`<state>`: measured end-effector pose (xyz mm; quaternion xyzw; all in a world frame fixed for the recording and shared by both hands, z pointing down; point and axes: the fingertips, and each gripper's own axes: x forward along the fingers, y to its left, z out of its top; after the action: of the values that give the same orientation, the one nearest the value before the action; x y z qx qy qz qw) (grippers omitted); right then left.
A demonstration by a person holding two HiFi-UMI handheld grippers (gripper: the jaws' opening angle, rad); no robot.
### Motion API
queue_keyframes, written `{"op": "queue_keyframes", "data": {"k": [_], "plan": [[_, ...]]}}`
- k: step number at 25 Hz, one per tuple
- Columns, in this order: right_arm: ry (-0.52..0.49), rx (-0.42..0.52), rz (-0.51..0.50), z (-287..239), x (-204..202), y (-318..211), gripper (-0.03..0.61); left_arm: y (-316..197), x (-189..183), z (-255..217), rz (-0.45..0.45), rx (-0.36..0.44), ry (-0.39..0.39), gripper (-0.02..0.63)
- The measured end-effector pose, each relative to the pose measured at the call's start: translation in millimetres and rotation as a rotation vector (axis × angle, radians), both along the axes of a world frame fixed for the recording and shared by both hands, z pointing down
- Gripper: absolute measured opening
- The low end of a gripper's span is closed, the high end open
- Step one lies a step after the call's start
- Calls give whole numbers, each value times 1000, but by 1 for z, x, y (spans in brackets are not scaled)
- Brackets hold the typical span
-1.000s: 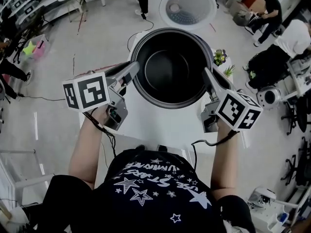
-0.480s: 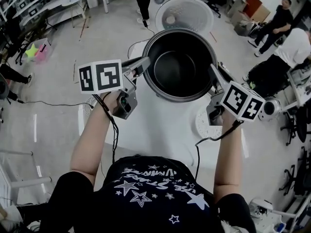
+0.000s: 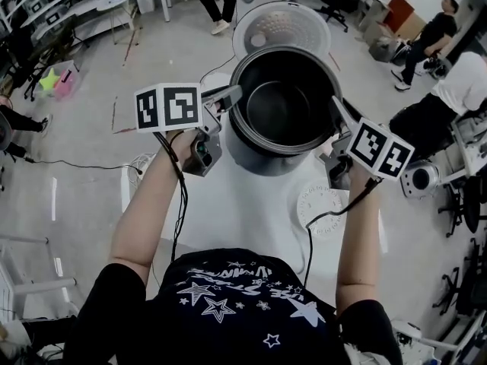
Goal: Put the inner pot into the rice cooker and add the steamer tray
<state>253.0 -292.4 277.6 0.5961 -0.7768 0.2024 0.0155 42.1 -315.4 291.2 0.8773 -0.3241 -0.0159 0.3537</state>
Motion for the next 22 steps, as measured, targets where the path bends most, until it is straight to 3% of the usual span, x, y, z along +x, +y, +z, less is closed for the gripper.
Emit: {"op": "queue_keyframes", "data": {"k": [22], "plan": [[-11,-159,-20,71,7,-43,104,-40,7,60,-20,-135,-84,66]]}}
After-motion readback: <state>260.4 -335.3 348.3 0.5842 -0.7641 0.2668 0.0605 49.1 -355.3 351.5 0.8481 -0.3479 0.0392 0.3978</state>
